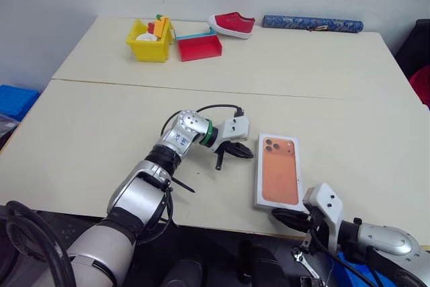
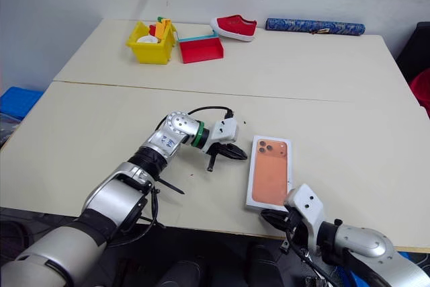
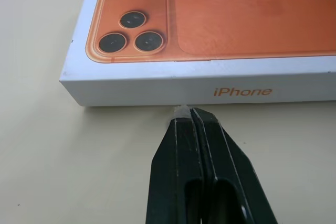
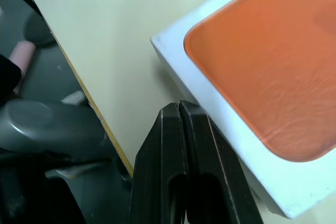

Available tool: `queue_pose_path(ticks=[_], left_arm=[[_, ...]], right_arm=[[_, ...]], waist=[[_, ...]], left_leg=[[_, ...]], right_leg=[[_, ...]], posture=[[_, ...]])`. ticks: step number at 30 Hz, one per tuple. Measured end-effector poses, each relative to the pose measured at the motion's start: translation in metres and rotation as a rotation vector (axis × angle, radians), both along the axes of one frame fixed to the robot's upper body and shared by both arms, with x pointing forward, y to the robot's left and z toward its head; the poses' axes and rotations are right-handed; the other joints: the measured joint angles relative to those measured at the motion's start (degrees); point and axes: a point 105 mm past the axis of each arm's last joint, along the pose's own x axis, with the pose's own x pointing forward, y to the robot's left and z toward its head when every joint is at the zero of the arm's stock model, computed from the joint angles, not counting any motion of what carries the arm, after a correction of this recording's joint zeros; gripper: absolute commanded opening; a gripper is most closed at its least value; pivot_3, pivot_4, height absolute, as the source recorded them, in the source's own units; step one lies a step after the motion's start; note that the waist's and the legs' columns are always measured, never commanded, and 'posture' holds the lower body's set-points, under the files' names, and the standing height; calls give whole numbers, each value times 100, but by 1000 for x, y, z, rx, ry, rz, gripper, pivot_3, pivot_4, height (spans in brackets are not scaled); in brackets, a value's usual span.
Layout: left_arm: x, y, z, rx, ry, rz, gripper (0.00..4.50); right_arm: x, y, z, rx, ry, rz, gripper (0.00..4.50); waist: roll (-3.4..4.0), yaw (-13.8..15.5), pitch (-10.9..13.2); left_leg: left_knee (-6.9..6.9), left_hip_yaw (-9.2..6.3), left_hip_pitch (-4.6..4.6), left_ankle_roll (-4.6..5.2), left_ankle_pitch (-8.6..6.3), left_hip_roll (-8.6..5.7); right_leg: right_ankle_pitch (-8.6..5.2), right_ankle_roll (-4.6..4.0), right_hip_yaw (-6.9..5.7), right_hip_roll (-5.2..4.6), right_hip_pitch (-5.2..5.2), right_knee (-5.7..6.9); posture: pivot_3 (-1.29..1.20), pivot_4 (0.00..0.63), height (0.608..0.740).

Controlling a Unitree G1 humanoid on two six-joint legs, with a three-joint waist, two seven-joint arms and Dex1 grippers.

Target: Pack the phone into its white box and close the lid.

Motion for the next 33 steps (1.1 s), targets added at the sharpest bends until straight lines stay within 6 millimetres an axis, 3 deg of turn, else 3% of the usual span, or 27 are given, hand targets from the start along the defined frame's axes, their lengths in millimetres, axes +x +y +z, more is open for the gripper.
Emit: queue_pose_path(ticks=[4,7,13,23,25,27,31,33], left_arm=[[-8,8,34,-138,151,-38,0],[-9,-7,45,-186,170,-34,0],[-6,-52,13,-135,134,53,0],[3,-55,-1,-42,-62,67,0],[5,-51,-1,-42,-52,76,0],[8,-42,2,-45,-35,89,176],[14,25,5,-87,90,168,1189],[7,48,12,-119,127,166,1732]], right_arm=[[-4,1,26,128,-29,7,19],[5,-6,34,136,-69,-41,19],[33,-25,9,25,-65,-193,19],[42,-21,-5,-135,-137,-190,19],[42,-20,-4,-137,-155,-179,19],[41,-21,-1,-115,-160,-183,374],[39,-44,26,-58,-191,-195,1605],[34,-52,41,-53,-205,-152,2187]], waist=[[0,-25,0],[-3,4,-2],[-7,34,-4],[-54,-4,-47],[-60,-10,-50],[-59,-15,-50],[-37,-156,-37],[-24,-149,-28]], left_leg=[[6,-1,-1,1,0,-2],[8,-3,1,2,-1,-6],[3,4,-3,3,-1,-8],[-6,14,47,0,-1,-2],[-7,13,54,0,-1,-1],[-10,13,54,0,-1,0],[-16,17,44,-1,-2,1],[-13,8,34,-1,-2,2]], right_leg=[[1,1,0,-3,2,3],[2,3,3,-1,7,1],[3,4,4,-2,-3,0],[3,4,12,0,33,0],[3,4,11,1,41,-1],[3,3,11,2,39,1],[-1,-3,22,6,9,23],[-3,-6,23,4,5,20]], posture=[[0,150,740],[0,150,740],[0,150,740],[0,150,740],[0,150,740],[0,150,740],[0,150,740],[0,150,740]])
